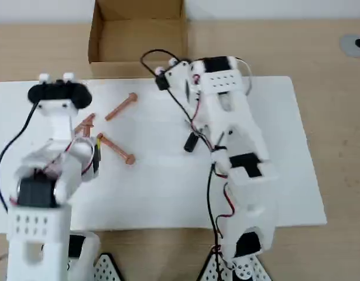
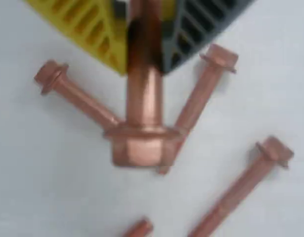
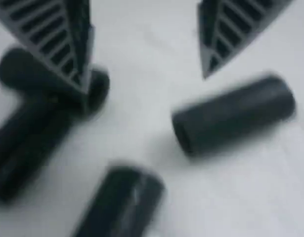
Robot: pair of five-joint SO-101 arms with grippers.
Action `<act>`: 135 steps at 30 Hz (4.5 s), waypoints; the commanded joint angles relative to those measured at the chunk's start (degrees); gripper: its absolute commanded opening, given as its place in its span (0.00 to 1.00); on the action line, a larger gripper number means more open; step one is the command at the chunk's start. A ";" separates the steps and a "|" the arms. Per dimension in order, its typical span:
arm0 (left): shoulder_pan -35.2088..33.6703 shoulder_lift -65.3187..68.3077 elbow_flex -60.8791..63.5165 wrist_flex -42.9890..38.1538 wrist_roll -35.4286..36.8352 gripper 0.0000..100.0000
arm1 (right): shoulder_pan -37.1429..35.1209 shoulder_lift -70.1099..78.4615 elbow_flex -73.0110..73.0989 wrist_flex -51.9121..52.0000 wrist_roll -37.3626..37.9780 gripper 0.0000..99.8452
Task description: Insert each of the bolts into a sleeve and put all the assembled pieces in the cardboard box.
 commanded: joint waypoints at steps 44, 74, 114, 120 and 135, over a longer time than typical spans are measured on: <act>-1.14 -20.09 3.34 2.11 -3.25 0.01 | 1.89 29.23 -37.58 5.63 -6.15 0.01; -16.35 -20.26 -27.25 -0.97 22.24 0.01 | -11.03 -51.65 -4.35 5.27 -14.95 0.01; 18.73 -20.18 -7.30 -24.44 12.13 0.01 | -31.34 -103.78 86.73 -73.32 -32.44 0.01; 18.64 -20.26 0.44 -30.95 12.57 0.01 | -31.34 -103.78 86.90 -73.32 -39.47 0.01; 17.58 -35.38 19.34 -49.93 16.97 0.01 | -32.75 -103.43 86.81 -73.23 -43.25 0.01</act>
